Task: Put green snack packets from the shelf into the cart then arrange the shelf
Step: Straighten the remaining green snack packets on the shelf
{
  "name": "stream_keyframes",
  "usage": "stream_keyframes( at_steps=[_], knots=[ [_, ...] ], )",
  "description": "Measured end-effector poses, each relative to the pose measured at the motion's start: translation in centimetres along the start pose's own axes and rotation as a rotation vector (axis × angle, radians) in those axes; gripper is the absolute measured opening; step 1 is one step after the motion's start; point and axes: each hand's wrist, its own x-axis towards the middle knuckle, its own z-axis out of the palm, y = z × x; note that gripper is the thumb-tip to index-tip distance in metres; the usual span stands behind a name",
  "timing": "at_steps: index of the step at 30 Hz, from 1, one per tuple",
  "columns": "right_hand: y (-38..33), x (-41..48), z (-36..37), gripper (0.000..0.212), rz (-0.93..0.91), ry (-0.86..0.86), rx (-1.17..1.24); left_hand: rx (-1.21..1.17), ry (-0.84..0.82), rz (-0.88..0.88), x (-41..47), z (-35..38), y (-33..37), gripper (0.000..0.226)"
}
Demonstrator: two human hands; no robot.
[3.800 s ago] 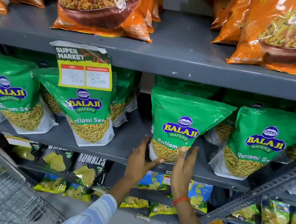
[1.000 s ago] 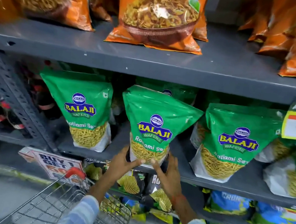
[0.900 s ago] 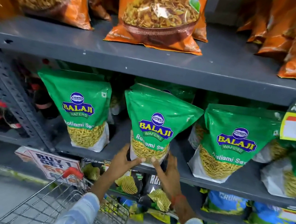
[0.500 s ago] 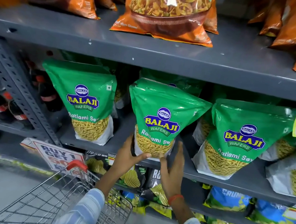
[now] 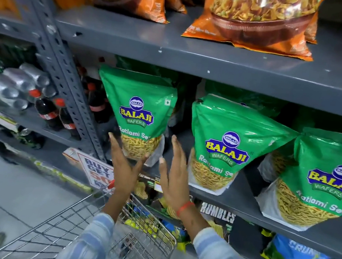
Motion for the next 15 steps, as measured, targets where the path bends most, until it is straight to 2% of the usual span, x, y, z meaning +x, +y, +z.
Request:
stream_keyframes(
  at_steps=[3,6,11,15],
  knots=[
    [1.3,2.2,2.2,0.065,0.255,-0.193,0.140,-0.069,-0.145,-0.123,2.1,-1.2,-1.4,0.114],
    [1.9,3.3,3.4,0.068,0.437,-0.307,0.201,-0.082,-0.193,-0.086,2.7,-1.8,-1.9,0.098],
    [2.2,3.2,5.2,0.067,0.381,-0.263,0.213,-0.074,-0.162,-0.060,2.5,-2.8,-2.2,0.084],
    [1.9,3.8,5.7,0.067,0.351,-0.278,0.229,0.000,-0.161,-0.068,3.7,-3.3,-2.9,0.087]
  ],
)
